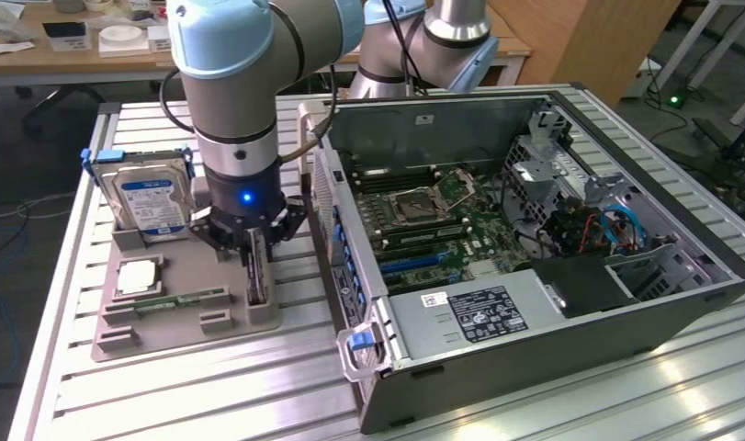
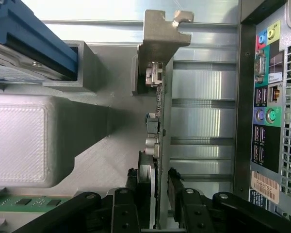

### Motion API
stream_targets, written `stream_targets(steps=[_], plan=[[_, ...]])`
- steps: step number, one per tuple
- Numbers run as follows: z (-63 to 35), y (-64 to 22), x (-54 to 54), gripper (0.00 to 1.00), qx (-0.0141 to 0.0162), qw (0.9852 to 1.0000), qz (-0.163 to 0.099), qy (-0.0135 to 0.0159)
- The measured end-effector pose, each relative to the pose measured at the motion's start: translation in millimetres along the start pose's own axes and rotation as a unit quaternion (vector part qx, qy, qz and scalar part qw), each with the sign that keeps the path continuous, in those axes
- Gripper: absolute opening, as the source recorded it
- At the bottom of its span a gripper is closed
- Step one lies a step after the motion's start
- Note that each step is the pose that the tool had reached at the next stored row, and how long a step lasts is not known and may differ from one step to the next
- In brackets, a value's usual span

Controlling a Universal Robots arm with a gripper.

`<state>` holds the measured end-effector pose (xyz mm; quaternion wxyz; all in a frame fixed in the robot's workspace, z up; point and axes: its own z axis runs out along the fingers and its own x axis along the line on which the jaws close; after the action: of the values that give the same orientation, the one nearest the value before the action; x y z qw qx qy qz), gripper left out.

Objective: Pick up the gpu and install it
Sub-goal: 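Pick up the gpu and move the gpu toward the slot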

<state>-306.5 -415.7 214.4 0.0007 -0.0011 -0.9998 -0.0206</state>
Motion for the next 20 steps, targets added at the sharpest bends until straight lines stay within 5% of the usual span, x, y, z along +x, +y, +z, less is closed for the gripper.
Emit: stream_targets(steps=[18,20], plan=[[0.1,0.0,7.4,0.39,0.0,1.0,0.0,-0.0009],[0.1,0.0,7.4,0.31,0.0,1.0,0.0,-0.0009]])
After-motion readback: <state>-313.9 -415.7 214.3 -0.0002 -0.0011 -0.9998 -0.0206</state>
